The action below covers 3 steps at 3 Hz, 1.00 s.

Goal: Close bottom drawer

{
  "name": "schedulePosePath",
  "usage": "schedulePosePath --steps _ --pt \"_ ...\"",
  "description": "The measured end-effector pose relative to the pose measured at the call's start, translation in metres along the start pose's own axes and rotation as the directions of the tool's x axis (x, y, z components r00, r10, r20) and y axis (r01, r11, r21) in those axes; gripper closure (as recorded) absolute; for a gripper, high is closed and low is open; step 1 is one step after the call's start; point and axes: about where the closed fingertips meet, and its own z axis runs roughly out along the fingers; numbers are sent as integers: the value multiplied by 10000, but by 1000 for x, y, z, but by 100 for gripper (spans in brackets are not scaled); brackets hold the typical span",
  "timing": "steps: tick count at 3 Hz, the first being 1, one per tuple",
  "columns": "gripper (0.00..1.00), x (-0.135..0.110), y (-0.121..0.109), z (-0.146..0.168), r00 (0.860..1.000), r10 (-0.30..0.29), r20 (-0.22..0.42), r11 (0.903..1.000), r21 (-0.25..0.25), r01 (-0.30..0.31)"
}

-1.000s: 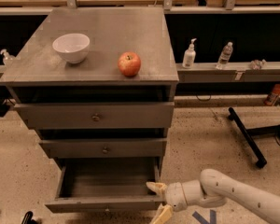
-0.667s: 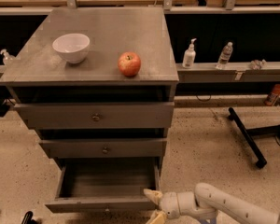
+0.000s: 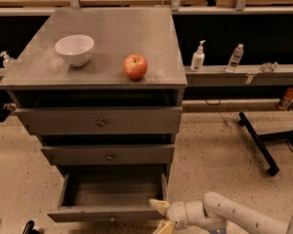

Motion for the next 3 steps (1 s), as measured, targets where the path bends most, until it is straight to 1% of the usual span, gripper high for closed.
schedulePosePath --steps 1,2,3 --pt "18 8 -8 17 9975 -600 364 9975 -363 613" --pt "49 13 -9 30 9849 -1559 746 9855 -560 1603" --pt "72 13 -8 31 9864 -1475 731 9866 -590 1519"
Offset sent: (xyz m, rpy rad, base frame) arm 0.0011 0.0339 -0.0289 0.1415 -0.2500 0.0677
